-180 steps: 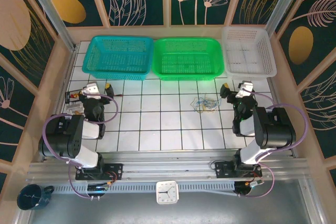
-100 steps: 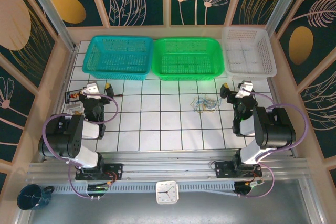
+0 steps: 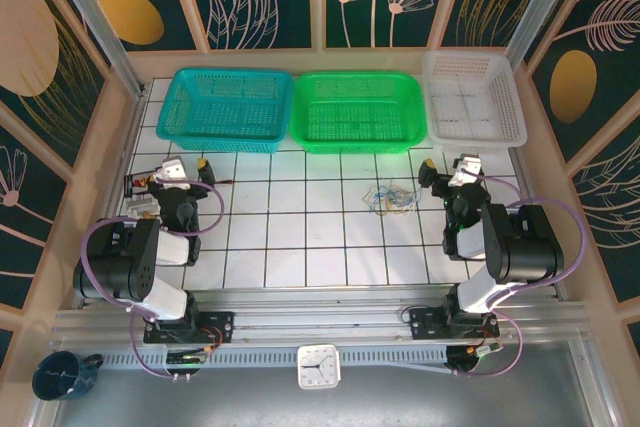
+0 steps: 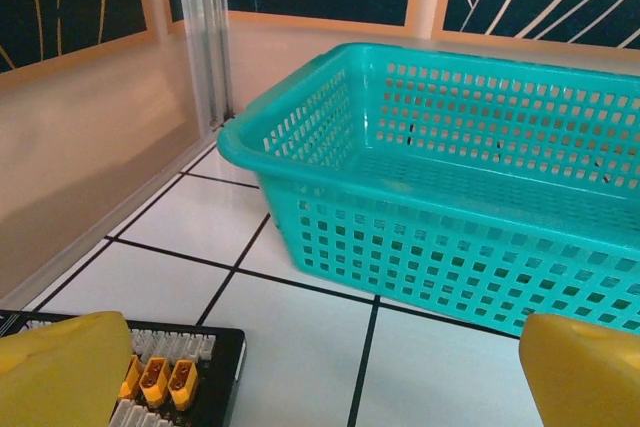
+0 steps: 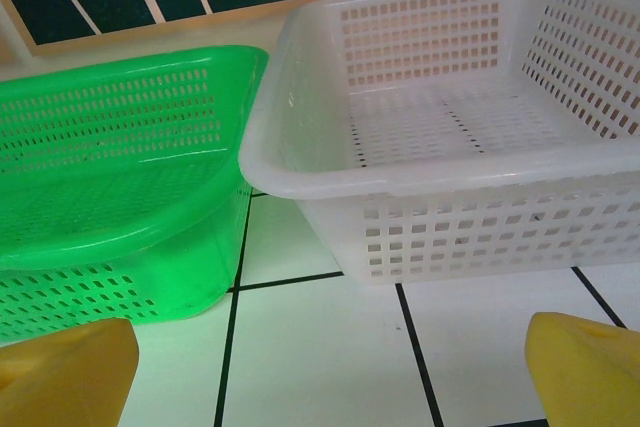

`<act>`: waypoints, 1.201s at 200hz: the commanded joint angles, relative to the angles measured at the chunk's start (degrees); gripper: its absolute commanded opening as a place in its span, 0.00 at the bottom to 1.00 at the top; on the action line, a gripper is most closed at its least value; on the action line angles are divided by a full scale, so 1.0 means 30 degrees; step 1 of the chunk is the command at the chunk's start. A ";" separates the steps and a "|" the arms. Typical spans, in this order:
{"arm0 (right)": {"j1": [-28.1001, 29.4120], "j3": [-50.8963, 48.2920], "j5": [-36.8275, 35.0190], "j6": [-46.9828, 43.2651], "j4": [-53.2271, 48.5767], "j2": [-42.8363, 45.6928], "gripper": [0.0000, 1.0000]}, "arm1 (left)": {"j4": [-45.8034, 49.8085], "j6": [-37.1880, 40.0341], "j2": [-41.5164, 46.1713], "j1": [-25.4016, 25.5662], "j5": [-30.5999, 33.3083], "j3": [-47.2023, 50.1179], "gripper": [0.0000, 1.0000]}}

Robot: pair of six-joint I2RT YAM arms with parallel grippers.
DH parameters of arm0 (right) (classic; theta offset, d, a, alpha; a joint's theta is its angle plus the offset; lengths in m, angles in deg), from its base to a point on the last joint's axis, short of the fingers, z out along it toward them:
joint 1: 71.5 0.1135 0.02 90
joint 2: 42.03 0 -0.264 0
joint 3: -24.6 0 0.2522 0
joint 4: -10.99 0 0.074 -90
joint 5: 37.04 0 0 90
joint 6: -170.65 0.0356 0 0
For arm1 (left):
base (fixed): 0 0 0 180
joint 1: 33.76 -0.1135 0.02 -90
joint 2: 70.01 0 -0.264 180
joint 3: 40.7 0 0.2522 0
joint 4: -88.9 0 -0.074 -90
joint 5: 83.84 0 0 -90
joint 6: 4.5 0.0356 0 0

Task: Untangle the cables

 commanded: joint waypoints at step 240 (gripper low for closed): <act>0.0243 0.9285 0.3285 0.7594 -2.3781 0.6795 0.94 | 1.5277 -0.7523 0.8011 -0.0031 -0.4869 -0.5000 0.99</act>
